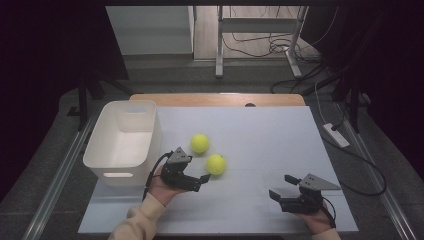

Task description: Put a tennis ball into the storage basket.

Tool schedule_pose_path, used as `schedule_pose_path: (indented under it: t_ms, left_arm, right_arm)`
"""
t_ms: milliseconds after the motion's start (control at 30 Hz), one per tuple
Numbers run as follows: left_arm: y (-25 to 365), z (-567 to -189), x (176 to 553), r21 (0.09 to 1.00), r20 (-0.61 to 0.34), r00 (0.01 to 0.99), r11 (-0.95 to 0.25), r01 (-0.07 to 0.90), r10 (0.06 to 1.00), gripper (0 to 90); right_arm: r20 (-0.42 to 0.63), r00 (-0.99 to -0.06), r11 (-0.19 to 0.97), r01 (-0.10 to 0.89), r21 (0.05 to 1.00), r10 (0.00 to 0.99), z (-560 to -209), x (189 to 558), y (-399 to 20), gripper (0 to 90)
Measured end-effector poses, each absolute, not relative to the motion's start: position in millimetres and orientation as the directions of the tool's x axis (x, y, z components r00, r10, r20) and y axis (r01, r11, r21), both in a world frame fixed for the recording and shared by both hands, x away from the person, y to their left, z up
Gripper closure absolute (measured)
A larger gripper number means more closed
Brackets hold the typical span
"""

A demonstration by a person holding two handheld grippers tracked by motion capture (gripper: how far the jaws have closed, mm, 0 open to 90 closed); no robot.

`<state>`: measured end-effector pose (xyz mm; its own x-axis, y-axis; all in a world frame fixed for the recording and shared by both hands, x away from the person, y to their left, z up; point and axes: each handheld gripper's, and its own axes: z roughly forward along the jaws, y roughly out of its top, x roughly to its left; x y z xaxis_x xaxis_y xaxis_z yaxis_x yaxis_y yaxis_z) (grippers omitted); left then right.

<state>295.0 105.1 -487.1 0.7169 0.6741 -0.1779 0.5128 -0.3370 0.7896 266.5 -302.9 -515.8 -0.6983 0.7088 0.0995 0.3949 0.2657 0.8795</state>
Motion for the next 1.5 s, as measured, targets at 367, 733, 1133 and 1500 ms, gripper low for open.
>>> schedule_pose_path:
  t_ms: [367,733,1133,1500]
  left_arm:
    - [96.7,-482.6,305.3,0.787,-0.168,0.724,-0.351,0.507,0.669,5.4]
    - [88.3,-483.5,316.5,0.77,-0.161,0.723,-0.373,0.518,0.671,5.3]
    - [83.2,-485.9,327.8,0.757,-0.16,0.718,-0.383,0.53,0.677,5.0]
    - [77.6,-483.5,339.1,0.747,-0.155,0.719,-0.396,0.534,0.677,5.0]
  right_arm:
    - [0.099,-0.697,0.268,0.398,0.878,0.71,-516.1,266.4,-303.1,13.2]
    - [0.099,-0.697,0.267,0.398,0.878,0.71,-516.4,266.6,-303.8,13.2]
    - [0.098,-0.696,0.269,0.399,0.877,0.711,-516.9,266.7,-303.8,13.2]
    - [0.099,-0.695,0.272,0.403,0.874,0.712,-517.5,266.8,-303.5,13.3]
